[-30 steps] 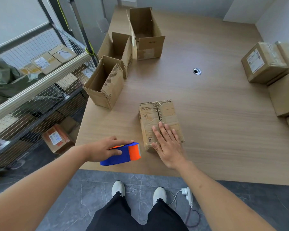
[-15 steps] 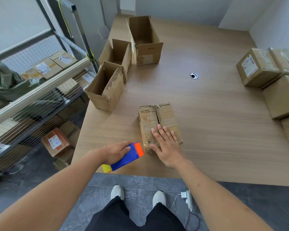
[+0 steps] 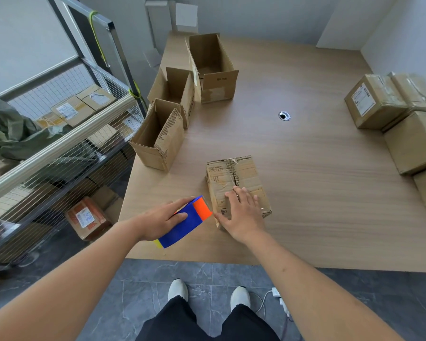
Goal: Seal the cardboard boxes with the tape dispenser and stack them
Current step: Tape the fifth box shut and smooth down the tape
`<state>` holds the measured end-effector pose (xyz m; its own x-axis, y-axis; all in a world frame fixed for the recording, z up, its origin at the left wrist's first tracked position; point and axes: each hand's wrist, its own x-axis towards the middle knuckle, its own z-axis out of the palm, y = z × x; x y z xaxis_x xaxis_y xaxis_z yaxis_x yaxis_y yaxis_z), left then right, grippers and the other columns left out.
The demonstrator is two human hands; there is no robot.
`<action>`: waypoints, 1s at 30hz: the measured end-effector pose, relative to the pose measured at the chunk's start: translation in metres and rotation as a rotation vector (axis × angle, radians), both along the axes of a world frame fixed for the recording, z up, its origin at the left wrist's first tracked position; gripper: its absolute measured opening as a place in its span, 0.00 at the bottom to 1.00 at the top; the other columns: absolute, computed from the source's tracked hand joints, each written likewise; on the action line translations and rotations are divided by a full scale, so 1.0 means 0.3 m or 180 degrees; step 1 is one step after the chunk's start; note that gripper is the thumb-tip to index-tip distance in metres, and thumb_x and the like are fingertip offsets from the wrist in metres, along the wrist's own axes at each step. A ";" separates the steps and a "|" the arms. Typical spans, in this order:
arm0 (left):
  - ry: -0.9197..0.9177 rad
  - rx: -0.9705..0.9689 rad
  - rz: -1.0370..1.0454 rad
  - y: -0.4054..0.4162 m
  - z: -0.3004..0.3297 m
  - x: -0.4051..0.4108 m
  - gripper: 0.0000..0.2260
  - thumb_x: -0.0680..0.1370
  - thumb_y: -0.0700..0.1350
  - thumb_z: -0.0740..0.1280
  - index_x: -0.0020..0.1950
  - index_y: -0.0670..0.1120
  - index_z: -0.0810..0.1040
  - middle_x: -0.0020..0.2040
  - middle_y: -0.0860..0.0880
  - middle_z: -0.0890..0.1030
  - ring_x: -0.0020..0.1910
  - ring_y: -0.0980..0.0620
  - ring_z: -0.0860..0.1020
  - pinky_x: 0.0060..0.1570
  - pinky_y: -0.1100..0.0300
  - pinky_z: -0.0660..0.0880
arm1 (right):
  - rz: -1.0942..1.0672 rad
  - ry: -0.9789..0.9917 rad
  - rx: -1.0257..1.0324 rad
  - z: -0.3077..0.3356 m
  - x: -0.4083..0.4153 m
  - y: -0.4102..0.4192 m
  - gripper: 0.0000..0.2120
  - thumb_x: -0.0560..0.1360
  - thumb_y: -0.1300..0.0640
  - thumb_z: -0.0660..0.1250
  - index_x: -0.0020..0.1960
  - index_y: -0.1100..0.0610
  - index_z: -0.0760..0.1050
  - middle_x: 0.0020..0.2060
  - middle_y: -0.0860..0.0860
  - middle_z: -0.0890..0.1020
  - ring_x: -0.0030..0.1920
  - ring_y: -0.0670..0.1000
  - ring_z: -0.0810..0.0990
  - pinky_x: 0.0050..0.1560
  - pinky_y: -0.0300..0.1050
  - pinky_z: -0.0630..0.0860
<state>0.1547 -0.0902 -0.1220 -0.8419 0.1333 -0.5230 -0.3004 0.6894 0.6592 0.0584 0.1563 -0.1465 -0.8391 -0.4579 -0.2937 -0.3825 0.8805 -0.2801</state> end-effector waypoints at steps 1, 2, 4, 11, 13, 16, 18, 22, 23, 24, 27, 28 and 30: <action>0.0032 -0.0046 -0.0054 -0.007 0.015 -0.008 0.22 0.84 0.61 0.55 0.75 0.76 0.52 0.60 0.52 0.75 0.56 0.51 0.77 0.61 0.45 0.74 | -0.0030 -0.0030 -0.0012 0.003 -0.001 -0.006 0.32 0.78 0.36 0.64 0.76 0.49 0.61 0.81 0.51 0.57 0.82 0.55 0.49 0.81 0.58 0.44; 0.0075 -0.0093 -0.0089 -0.012 0.034 -0.019 0.23 0.84 0.60 0.55 0.75 0.77 0.51 0.60 0.52 0.74 0.56 0.51 0.76 0.60 0.46 0.74 | -0.0039 -0.0072 -0.0030 0.005 -0.003 -0.008 0.33 0.77 0.37 0.65 0.76 0.49 0.60 0.81 0.51 0.57 0.82 0.55 0.49 0.81 0.58 0.44; 0.0190 -0.0113 -0.0110 -0.018 0.068 -0.043 0.24 0.85 0.59 0.56 0.75 0.77 0.50 0.62 0.52 0.74 0.56 0.51 0.76 0.59 0.47 0.75 | 0.0024 -0.0194 -0.0054 0.015 -0.009 -0.006 0.37 0.77 0.39 0.67 0.79 0.51 0.58 0.81 0.51 0.56 0.82 0.54 0.49 0.81 0.56 0.44; 0.0520 0.0044 -0.0220 -0.031 0.142 -0.099 0.24 0.85 0.56 0.59 0.77 0.72 0.53 0.68 0.54 0.73 0.58 0.56 0.74 0.59 0.50 0.75 | 0.0697 -0.0255 0.0274 0.072 -0.069 0.061 0.47 0.70 0.66 0.70 0.82 0.47 0.51 0.80 0.46 0.57 0.82 0.54 0.51 0.81 0.52 0.42; 0.0521 0.0088 -0.0215 -0.031 0.154 -0.104 0.25 0.85 0.55 0.59 0.77 0.72 0.53 0.68 0.56 0.72 0.58 0.57 0.74 0.57 0.52 0.76 | 0.0938 -0.0082 0.0401 0.083 -0.091 0.097 0.48 0.69 0.72 0.68 0.81 0.45 0.55 0.80 0.44 0.59 0.81 0.55 0.52 0.81 0.52 0.44; 0.0477 0.0130 -0.0199 -0.038 0.163 -0.104 0.25 0.85 0.56 0.60 0.77 0.73 0.53 0.68 0.56 0.71 0.57 0.57 0.75 0.55 0.53 0.78 | 0.0916 0.0181 0.0241 0.095 -0.107 0.122 0.37 0.68 0.73 0.67 0.71 0.46 0.68 0.73 0.43 0.68 0.76 0.54 0.63 0.77 0.47 0.57; 0.0441 0.0163 -0.0182 -0.045 0.172 -0.099 0.25 0.84 0.56 0.60 0.76 0.74 0.53 0.69 0.57 0.71 0.58 0.56 0.75 0.56 0.50 0.79 | 0.0658 0.0278 0.0109 0.106 -0.102 0.096 0.27 0.69 0.69 0.66 0.63 0.47 0.72 0.65 0.44 0.72 0.69 0.53 0.70 0.67 0.44 0.67; 0.0419 0.0192 -0.0093 -0.075 0.185 -0.091 0.26 0.84 0.55 0.61 0.77 0.74 0.52 0.72 0.56 0.69 0.62 0.54 0.75 0.60 0.45 0.77 | -0.0121 0.0271 0.0254 0.098 -0.056 -0.031 0.31 0.76 0.36 0.63 0.75 0.48 0.64 0.68 0.54 0.69 0.68 0.58 0.69 0.67 0.53 0.68; 0.0425 0.0214 -0.0087 -0.084 0.188 -0.088 0.27 0.85 0.55 0.61 0.77 0.73 0.52 0.72 0.56 0.68 0.63 0.53 0.74 0.62 0.44 0.77 | -0.0314 0.0228 0.0342 0.088 -0.043 -0.065 0.38 0.73 0.28 0.61 0.76 0.48 0.62 0.68 0.55 0.68 0.69 0.58 0.67 0.67 0.55 0.67; 0.0415 0.0218 -0.0094 -0.093 0.191 -0.083 0.27 0.85 0.54 0.61 0.77 0.73 0.51 0.73 0.56 0.67 0.64 0.53 0.73 0.63 0.44 0.76 | -0.0492 0.0213 0.0402 0.079 -0.027 -0.099 0.44 0.69 0.23 0.60 0.77 0.47 0.60 0.69 0.56 0.66 0.70 0.59 0.65 0.68 0.56 0.66; 0.0315 0.0243 -0.0077 -0.115 0.202 -0.069 0.29 0.85 0.51 0.63 0.77 0.74 0.52 0.72 0.56 0.67 0.64 0.52 0.73 0.61 0.46 0.77 | -0.0741 0.0106 0.0557 0.048 0.012 -0.175 0.51 0.67 0.24 0.65 0.79 0.48 0.53 0.72 0.57 0.61 0.72 0.61 0.59 0.68 0.57 0.62; 0.0285 0.0262 -0.0057 -0.122 0.206 -0.064 0.29 0.84 0.49 0.63 0.76 0.74 0.53 0.71 0.57 0.68 0.63 0.51 0.73 0.60 0.47 0.78 | -0.0740 0.0061 0.0585 0.040 0.020 -0.187 0.51 0.68 0.27 0.67 0.80 0.49 0.51 0.73 0.58 0.60 0.73 0.62 0.58 0.68 0.58 0.61; 0.0228 0.0269 -0.0038 -0.134 0.214 -0.053 0.30 0.84 0.47 0.64 0.75 0.75 0.56 0.70 0.57 0.68 0.64 0.50 0.73 0.59 0.46 0.79 | -0.0666 -0.0027 0.0574 0.033 0.026 -0.189 0.51 0.68 0.31 0.68 0.81 0.49 0.49 0.74 0.59 0.57 0.75 0.63 0.54 0.71 0.59 0.59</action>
